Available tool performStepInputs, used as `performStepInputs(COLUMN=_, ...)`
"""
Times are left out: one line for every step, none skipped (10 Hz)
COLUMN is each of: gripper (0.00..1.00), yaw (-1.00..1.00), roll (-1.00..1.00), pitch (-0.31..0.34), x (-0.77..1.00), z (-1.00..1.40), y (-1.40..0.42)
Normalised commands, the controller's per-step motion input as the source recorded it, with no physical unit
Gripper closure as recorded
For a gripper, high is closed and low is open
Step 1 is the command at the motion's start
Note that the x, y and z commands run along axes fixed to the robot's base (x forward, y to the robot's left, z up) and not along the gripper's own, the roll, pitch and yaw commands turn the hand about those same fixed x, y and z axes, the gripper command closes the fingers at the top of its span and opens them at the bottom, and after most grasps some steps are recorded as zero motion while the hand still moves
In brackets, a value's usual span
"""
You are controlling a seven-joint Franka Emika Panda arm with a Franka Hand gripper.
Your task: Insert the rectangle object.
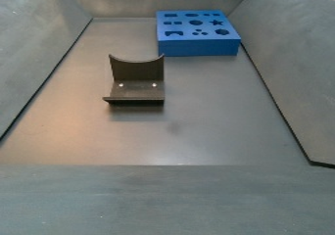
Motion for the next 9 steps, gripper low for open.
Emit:
performStepInputs(gripper=1.0, yaw=0.19, roll=-0.03, pitch=0.11, x=-0.43, z=-0.52, y=0.83)
performStepInputs(gripper=1.0, yaw=0.13, roll=-0.07, pitch=0.001, x=-0.32, z=-0.33, y=0.66)
performStepInputs(gripper=1.0, yaw=0.05, roll=-0.1, pitch=-0.068, x=-0.2, z=-0.13, y=0.41)
performStepInputs(gripper=1.0, yaw=0.02, roll=-0.12, pitch=-0.082, x=-0.12, z=-0.07, y=0.24)
performStepInputs(gripper=1.0, yaw=-0.39, roll=-0.03, pitch=0.043, x=0.53, z=0.41, y=-0.83)
performStepInputs(gripper=1.0, yaw=-0.36, roll=0.02, pitch=0.104, x=0.52, z=0.39, y=-0.81)
performStepInputs(gripper=1.0, yaw=-0.24, roll=0.08, pitch=0.191, x=0.42, z=0.24, y=-0.53)
performStepInputs(gripper=1.0, yaw=-0.11, roll=0.07, pitch=0.205, x=0.28, z=0.11, y=-0.26)
performStepInputs(gripper=1.0, yaw=-0.06, roll=0.07, pitch=0.156, x=0.17, z=0.09, y=-0.17)
